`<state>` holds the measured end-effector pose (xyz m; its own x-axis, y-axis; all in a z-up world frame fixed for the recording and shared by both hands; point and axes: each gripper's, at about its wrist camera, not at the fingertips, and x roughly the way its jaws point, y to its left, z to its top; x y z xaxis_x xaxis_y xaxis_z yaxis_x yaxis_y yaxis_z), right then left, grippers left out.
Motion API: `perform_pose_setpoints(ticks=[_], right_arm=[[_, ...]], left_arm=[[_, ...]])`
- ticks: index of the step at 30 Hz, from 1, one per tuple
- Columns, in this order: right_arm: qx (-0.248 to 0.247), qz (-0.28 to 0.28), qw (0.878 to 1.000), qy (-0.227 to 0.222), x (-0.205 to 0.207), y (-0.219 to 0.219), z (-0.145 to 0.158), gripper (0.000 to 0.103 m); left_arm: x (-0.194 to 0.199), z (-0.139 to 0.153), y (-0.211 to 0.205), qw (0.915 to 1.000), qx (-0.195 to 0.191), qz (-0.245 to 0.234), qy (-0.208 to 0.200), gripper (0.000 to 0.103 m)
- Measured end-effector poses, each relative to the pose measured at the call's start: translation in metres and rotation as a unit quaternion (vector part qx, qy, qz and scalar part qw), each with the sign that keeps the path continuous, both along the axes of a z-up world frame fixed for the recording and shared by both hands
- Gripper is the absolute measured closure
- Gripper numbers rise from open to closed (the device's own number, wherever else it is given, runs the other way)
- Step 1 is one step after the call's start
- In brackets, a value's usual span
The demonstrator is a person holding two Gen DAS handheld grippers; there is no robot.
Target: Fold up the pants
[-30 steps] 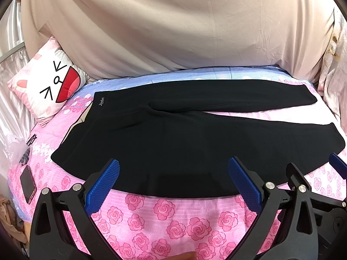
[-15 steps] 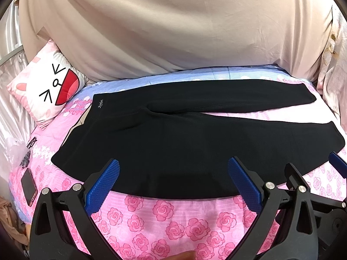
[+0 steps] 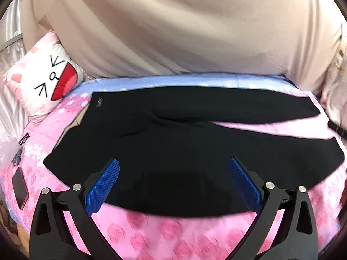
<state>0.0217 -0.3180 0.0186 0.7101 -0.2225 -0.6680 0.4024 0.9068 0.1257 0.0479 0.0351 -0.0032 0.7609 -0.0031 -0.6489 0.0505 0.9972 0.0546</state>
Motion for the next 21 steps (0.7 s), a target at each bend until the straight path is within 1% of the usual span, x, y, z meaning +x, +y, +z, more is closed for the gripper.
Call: perform_pose_setpoints(ticks=[1, 3, 4, 5, 6, 8, 9, 10, 11, 12, 13, 15, 17, 18, 20, 21], right_arm=[[0.014, -0.013, 1.000, 0.008, 0.018, -0.034, -0.007, 0.005], [0.036, -0.038, 0.998, 0.031, 0.049, -0.086, -0.021, 0.005], [0.046, -0.045, 0.997, 0.042, 0.070, -0.116, -0.029, 0.005], [0.049, -0.053, 0.996, 0.057, 0.090, -0.142, -0.037, 0.005], [0.043, -0.055, 0.996, 0.064, 0.101, -0.153, -0.040, 0.005], [0.012, -0.044, 0.996, 0.083, 0.135, -0.180, -0.051, 0.006], [-0.001, -0.038, 0.996, 0.082, 0.148, -0.188, -0.054, 0.006], [-0.003, -0.026, 0.996, 0.081, 0.165, -0.200, -0.060, 0.006], [-0.003, -0.023, 0.996, 0.084, 0.176, -0.208, -0.064, 0.006], [0.003, -0.019, 0.996, 0.088, 0.188, -0.217, -0.069, 0.006], [0.020, -0.017, 0.995, 0.096, 0.201, -0.230, -0.077, 0.006], [0.047, -0.022, 0.992, 0.117, 0.217, -0.247, -0.091, 0.006], [0.061, -0.024, 0.989, 0.130, 0.230, -0.257, -0.103, 0.006], [0.046, -0.019, 0.991, 0.124, 0.233, -0.255, -0.102, 0.009], [0.032, -0.001, 0.992, 0.124, 0.239, -0.250, -0.100, 0.037], [0.029, 0.011, 0.992, 0.122, 0.242, -0.246, -0.098, 0.046]], left_arm=[[0.004, -0.001, 0.004, 0.9999, -0.009, 0.006, -0.005, 0.005], [0.015, -0.004, 0.013, 0.9990, -0.038, 0.023, -0.010, 0.005], [0.022, -0.007, 0.021, 0.9970, -0.068, 0.034, -0.012, 0.005], [0.027, -0.008, 0.025, 0.9958, -0.082, 0.041, -0.011, 0.005], [0.034, -0.010, 0.028, 0.9949, -0.087, 0.051, -0.007, 0.005], [0.051, -0.014, 0.029, 0.9954, -0.066, 0.068, 0.011, 0.005], [0.059, -0.016, 0.028, 0.9960, -0.046, 0.073, 0.019, 0.005], [0.069, -0.018, 0.025, 0.9964, -0.022, 0.076, 0.030, 0.005], [0.078, -0.020, 0.024, 0.9967, -0.006, 0.071, 0.037, 0.005], [0.086, -0.022, 0.023, 0.9969, 0.008, 0.065, 0.044, 0.005], [0.095, -0.025, 0.024, 0.9968, 0.015, 0.060, 0.050, 0.005], [0.107, -0.025, 0.032, 0.9976, -0.003, 0.046, 0.050, 0.005], [0.125, -0.024, 0.048, 0.9969, -0.032, 0.050, 0.053, 0.005], [0.138, -0.021, 0.064, 0.9959, -0.048, 0.057, 0.052, 0.005], [0.161, -0.018, 0.086, 0.9945, -0.048, 0.078, 0.050, 0.005], [0.179, -0.016, 0.107, 0.9932, -0.035, 0.101, 0.046, 0.005]])
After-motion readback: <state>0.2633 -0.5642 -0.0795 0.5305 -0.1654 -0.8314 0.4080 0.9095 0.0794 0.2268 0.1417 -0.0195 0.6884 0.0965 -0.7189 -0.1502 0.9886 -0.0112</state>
